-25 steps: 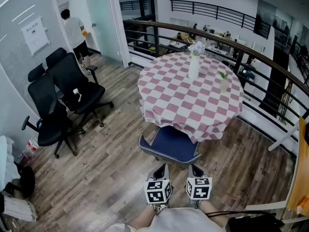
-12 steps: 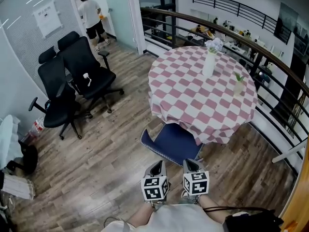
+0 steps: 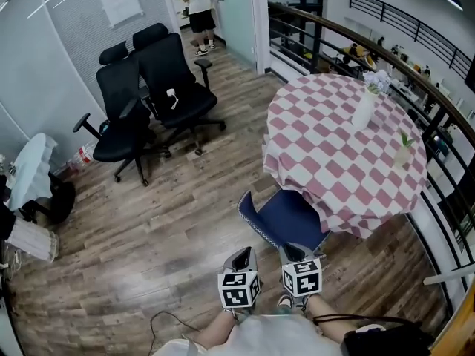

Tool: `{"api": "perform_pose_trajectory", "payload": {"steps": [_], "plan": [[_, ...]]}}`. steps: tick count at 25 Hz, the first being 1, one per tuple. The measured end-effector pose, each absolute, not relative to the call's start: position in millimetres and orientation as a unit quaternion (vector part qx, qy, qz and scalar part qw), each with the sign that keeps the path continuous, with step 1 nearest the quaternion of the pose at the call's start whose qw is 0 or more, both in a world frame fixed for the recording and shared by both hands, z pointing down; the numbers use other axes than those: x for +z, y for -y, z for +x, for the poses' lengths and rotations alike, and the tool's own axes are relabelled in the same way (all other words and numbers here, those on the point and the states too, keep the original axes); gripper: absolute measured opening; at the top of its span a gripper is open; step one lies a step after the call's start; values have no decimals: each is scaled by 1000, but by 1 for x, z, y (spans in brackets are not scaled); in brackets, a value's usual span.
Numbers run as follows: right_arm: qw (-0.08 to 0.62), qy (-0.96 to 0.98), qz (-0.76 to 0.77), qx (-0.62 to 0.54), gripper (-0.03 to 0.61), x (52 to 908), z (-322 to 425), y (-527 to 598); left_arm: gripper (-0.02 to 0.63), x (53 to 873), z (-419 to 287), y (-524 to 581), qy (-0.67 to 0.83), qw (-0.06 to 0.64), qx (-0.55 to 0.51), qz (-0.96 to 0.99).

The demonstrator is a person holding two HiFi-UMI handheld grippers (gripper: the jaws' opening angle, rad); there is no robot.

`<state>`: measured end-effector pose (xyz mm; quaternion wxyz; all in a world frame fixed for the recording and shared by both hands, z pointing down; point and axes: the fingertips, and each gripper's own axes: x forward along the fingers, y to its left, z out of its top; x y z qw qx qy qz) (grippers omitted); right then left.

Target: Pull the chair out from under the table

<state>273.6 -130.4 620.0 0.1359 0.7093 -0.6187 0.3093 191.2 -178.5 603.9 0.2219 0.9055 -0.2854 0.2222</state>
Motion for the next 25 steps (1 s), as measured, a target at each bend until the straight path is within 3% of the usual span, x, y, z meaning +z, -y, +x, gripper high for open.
{"api": "perform_pose_trajectory", "payload": {"steps": [3,13,25], "plan": [[155,642,686,306,98,625,269,145,3,607,181,186,313,229,220,895],[225,700,613,289,184,648,260,181,3,621,158,200,377,247,223,864],[324,700,556,309,195,700,260,204,3,638,147,207,417,268,230,838]]}}
